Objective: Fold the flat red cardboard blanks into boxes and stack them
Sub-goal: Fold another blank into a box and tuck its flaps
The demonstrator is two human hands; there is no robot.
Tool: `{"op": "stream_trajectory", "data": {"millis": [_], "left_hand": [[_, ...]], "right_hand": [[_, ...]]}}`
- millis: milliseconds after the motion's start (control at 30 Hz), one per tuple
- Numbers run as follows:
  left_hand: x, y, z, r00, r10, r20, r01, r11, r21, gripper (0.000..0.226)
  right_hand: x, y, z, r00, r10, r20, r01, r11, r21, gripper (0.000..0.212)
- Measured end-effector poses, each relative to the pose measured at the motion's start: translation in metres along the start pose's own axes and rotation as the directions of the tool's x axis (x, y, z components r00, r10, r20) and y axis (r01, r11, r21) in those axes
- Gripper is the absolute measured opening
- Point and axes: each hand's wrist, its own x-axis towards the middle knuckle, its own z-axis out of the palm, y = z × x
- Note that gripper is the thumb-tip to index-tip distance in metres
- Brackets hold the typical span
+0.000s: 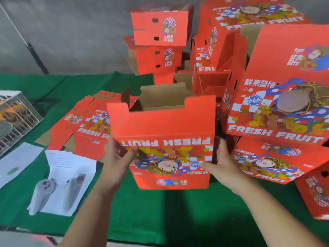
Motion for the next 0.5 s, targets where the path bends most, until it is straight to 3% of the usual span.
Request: {"op": "stream_trajectory", "data": {"millis": [100,200,400,500], "left_hand": [[0.000,-0.010,0.004,0.999,0.045,0.016,-0.047,0.989,0.143,0.070],[0.005,-0.015,0.005,0.996,0.072,0.056,-0.080,0.985,0.151,0.056],[0.024,-0.018,0.008,0.990,0.112,-0.082,-0.082,0.950,0.300,0.040],[0.036,-0.020,0.002,0.981,0.126,-0.148,-0.077,0.952,0.295,0.036]], "right_hand": [[0.004,0.005,0.009,0.999,0.010,-0.033,-0.010,1.000,-0.013,0.090],[0.010,0.005,0.019,0.999,-0.002,-0.044,0.002,1.000,0.002,0.101],[0.022,-0.008,0.031,0.983,-0.148,-0.112,0.131,0.980,-0.151,0.080],[0.027,-0.007,0.030,0.959,-0.239,-0.155,0.204,0.955,-0.214,0.083]]}}
